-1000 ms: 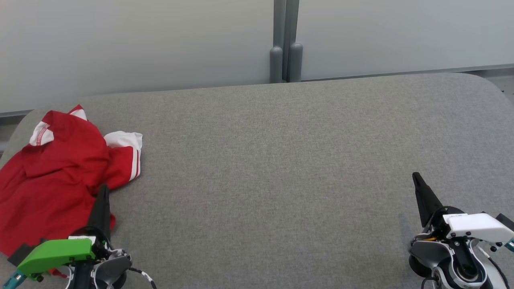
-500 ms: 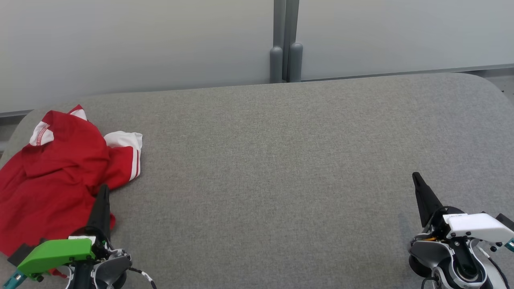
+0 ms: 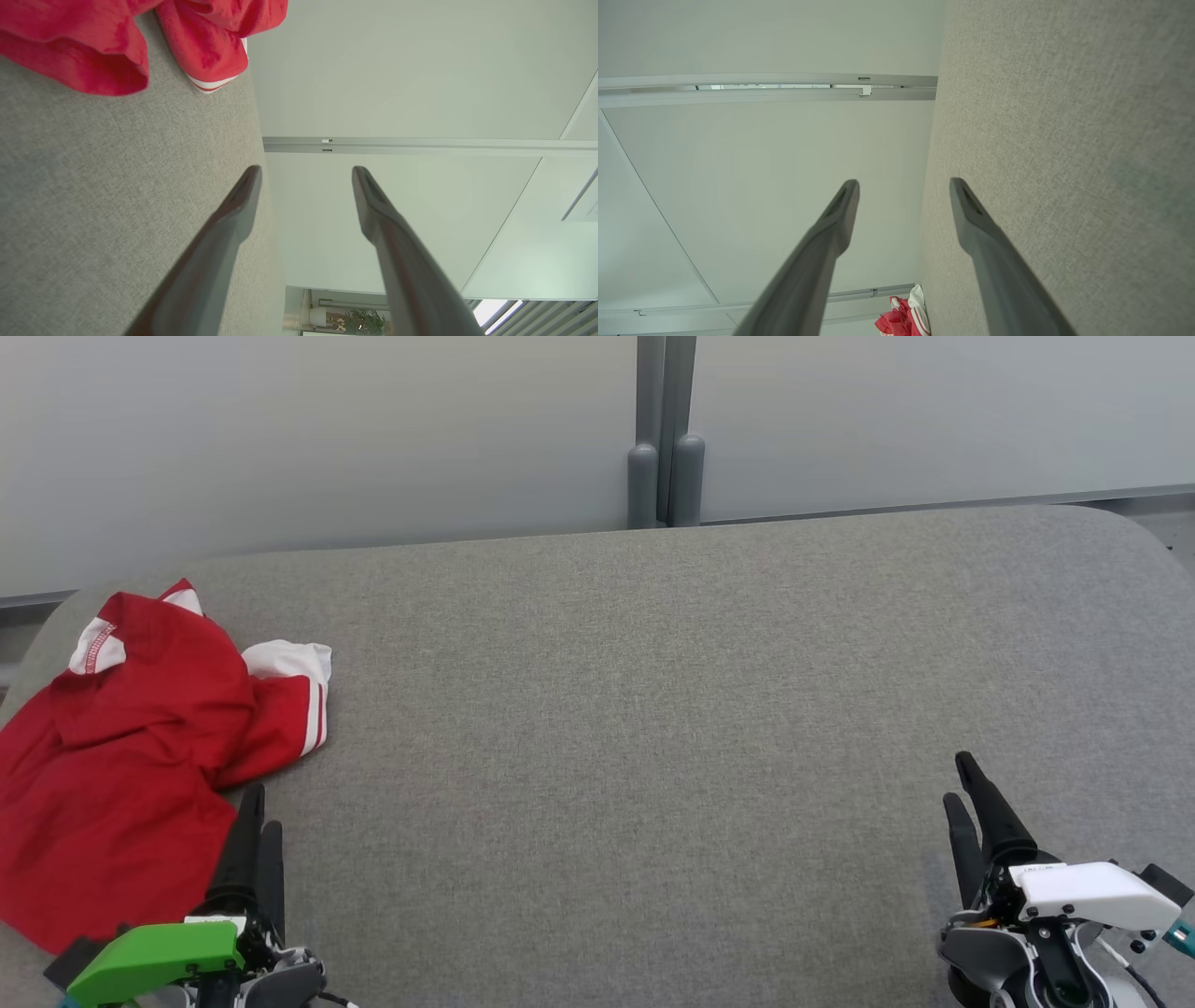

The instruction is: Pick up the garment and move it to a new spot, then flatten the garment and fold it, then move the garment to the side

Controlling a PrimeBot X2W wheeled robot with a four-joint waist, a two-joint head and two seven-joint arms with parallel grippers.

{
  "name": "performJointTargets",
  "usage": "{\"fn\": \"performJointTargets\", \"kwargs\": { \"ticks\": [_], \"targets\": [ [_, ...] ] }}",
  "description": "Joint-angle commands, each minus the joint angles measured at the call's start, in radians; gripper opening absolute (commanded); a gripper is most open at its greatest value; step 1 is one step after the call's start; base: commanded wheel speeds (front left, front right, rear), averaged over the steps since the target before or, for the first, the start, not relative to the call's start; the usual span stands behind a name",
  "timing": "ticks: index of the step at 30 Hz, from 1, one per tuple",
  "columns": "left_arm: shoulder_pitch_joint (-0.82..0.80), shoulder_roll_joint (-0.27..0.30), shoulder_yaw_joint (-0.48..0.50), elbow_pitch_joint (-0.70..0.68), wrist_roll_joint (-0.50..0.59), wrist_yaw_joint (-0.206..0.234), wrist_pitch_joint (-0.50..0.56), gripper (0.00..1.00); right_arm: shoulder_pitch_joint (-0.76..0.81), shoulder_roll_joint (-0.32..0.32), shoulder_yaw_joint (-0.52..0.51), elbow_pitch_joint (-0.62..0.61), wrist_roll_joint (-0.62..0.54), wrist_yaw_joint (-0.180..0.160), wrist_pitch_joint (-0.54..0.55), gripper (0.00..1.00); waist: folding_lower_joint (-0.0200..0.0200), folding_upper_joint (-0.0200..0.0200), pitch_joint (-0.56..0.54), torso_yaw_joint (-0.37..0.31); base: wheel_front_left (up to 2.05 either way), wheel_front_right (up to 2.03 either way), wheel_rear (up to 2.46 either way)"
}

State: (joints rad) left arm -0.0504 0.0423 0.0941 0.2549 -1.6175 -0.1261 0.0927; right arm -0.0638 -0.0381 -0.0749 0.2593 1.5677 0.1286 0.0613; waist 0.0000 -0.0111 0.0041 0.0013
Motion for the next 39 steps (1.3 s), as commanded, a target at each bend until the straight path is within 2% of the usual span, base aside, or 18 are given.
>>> {"fn": "performJointTargets", "kwargs": {
  "ticks": [1, 8, 17, 27, 37, 39],
  "targets": [
    [-0.008, 0.007, -0.006, -0.024, 0.007, -0.002, -0.009, 1.0, -0.008, -0.006, 0.005, -0.025, -0.025, 0.002, -0.011, 1.0, 0.0, 0.001, 0.0, 0.0, 0.0, 0.0, 0.0],
    [0.0, 0.028, -0.038, -0.028, 0.067, -0.002, -0.053, 1.0, 0.0, -0.012, 0.019, -0.053, -0.173, 0.002, -0.043, 1.0, 0.0, 0.0016, -0.001, 0.001, 0.0, 0.0, 0.0],
    [-0.004, 0.065, -0.087, -0.008, 0.219, -0.003, -0.101, 1.0, 0.011, -0.028, 0.036, -0.091, -0.44, 0.002, -0.079, 1.0, 0.0, 0.0024, -0.002, 0.006, 0.0, 0.0, 0.0],
    [0.005, 0.077, -0.084, -0.001, 0.486, -0.003, -0.14, 1.0, 0.024, -0.046, 0.057, -0.108, -0.678, 0.002, -0.116, 1.0, 0.0, 0.0033, -0.002, 0.008, 0.0, 0.0, 0.0],
    [0.031, 0.067, -0.071, -0.023, 0.736, -0.004, -0.175, 1.0, 0.032, -0.067, 0.082, -0.1, -0.838, 0.002, -0.15, 1.0, 0.0, 0.0042, -0.005, 0.011, 0.0, 0.0, 0.0],
    [0.035, 0.066, -0.071, -0.026, 0.757, -0.004, -0.178, 1.0, 0.033, -0.07, 0.085, -0.098, -0.853, 0.002, -0.154, 1.0, 0.0, 0.0043, -0.005, 0.012, 0.0, 0.0, 0.0]
  ]
}}
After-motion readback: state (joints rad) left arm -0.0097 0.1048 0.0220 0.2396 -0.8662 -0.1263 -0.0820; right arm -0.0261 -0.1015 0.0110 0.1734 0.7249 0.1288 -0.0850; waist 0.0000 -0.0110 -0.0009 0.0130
